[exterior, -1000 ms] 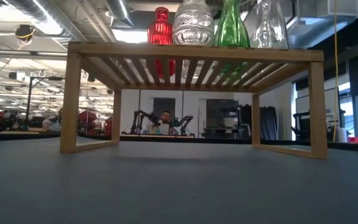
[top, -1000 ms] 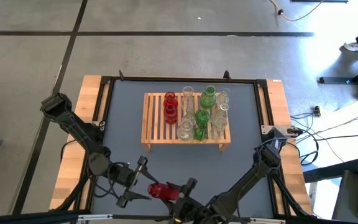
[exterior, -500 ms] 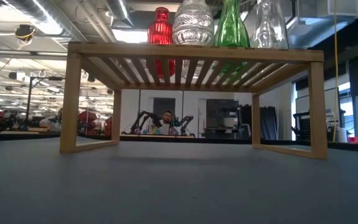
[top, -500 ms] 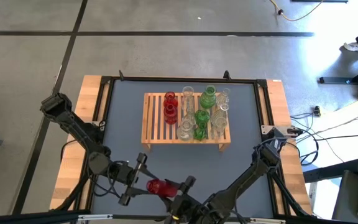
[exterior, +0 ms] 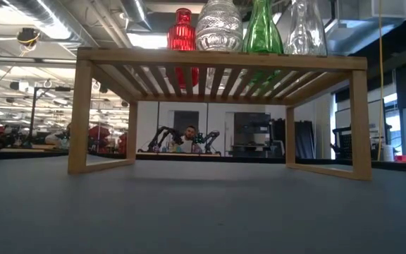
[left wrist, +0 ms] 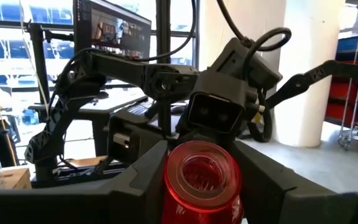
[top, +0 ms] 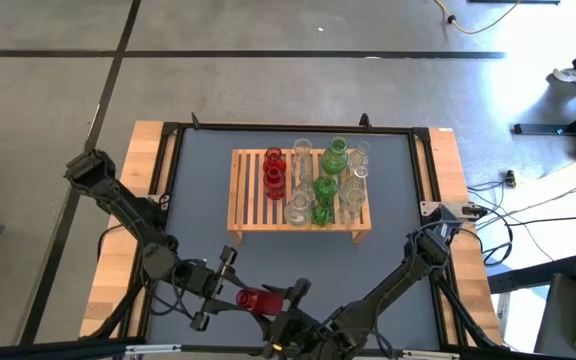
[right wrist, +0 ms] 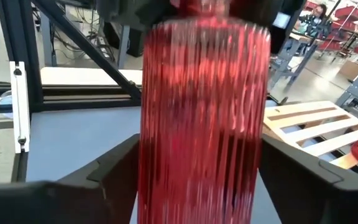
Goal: Sort vases onto shelf
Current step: Put the red bottle on the shelf
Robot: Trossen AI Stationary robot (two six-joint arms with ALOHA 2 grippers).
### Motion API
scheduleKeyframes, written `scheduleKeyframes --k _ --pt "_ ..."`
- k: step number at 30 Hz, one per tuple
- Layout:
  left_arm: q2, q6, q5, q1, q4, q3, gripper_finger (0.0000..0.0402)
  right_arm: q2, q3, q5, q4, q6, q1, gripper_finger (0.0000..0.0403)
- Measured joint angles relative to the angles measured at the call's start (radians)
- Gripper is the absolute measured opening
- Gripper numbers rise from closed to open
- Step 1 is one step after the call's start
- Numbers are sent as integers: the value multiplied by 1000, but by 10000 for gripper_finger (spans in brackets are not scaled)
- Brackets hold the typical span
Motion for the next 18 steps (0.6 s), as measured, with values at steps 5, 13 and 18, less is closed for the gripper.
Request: scheduleKeyframes --k 5,13,18 --pt "0 -6 -2 15 -22 -1 150 0 7 1 -35 -7 2 294" --pt "-77 -44 -104 67 -285 55 152 -109 9 74 -257 51 113 296" --pt "-110 -81 -108 166 -629 203 152 -156 7 43 -534 331 179 296"
